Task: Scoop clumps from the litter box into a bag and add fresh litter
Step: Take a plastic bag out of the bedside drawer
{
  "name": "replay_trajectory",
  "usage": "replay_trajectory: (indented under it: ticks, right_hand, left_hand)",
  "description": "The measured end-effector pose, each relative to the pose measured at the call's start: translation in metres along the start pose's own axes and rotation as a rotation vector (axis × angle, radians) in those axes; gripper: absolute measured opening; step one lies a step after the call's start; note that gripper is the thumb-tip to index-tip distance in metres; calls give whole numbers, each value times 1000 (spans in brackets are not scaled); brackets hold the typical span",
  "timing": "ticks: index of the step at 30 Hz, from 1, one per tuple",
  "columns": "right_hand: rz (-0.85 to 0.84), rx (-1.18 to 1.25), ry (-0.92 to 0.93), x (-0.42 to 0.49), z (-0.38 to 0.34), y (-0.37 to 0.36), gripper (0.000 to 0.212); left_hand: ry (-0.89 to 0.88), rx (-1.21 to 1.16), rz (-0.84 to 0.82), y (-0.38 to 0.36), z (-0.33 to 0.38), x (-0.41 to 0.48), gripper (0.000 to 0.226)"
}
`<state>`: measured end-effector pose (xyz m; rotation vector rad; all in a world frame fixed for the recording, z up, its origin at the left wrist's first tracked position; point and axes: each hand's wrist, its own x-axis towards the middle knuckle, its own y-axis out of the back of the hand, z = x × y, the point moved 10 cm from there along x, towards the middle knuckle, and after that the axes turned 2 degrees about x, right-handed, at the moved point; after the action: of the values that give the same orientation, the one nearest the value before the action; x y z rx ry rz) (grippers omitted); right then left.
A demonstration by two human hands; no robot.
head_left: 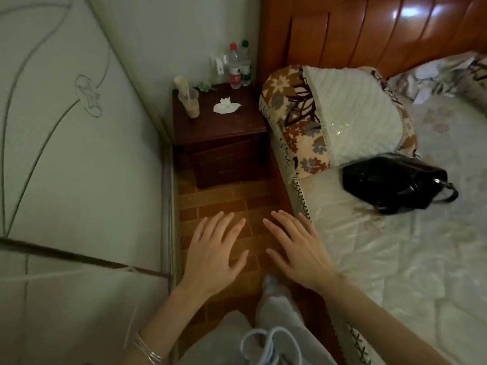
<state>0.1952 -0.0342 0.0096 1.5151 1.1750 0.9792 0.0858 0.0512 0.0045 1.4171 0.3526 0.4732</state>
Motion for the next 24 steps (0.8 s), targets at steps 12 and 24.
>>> replay_trajectory:
  ticks: [12, 24]
  right_hand:
    - [-113, -19, 170, 151, 76, -6, 56]
    - [-142, -38, 200, 285, 87, -42, 56]
  left_hand:
    - [194, -35, 54, -1, -57, 124, 59]
    - [178, -67, 60, -21, -146, 223, 56]
